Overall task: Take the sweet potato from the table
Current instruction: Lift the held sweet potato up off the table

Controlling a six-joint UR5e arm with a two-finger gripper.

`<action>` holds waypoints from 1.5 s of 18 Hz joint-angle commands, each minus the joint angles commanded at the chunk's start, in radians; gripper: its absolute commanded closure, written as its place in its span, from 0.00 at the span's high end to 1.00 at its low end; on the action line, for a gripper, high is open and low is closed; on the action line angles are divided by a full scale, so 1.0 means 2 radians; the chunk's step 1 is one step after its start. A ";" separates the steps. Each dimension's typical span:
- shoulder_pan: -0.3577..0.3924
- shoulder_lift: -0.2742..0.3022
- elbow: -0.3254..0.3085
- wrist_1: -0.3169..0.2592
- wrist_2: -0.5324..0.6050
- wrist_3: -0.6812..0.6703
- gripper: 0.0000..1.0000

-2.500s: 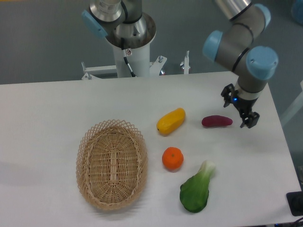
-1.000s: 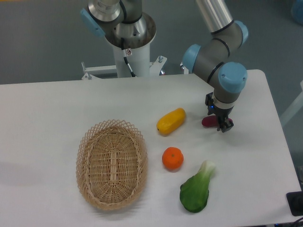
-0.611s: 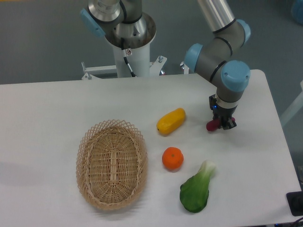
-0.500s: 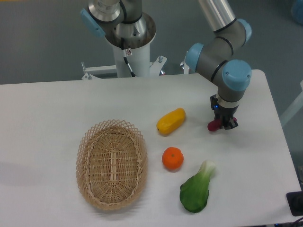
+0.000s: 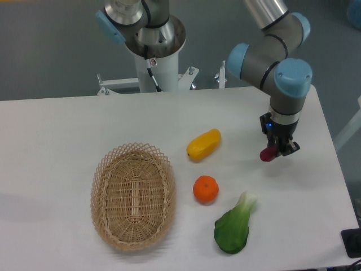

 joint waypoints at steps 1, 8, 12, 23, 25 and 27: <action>-0.006 0.001 0.008 0.000 -0.008 -0.021 0.36; -0.058 0.000 0.068 0.000 -0.044 -0.179 0.35; -0.077 0.000 0.073 0.000 -0.047 -0.216 0.34; -0.083 0.010 0.073 0.000 -0.047 -0.234 0.32; -0.083 0.009 0.073 0.000 -0.048 -0.235 0.31; -0.083 0.010 0.073 0.000 -0.048 -0.235 0.31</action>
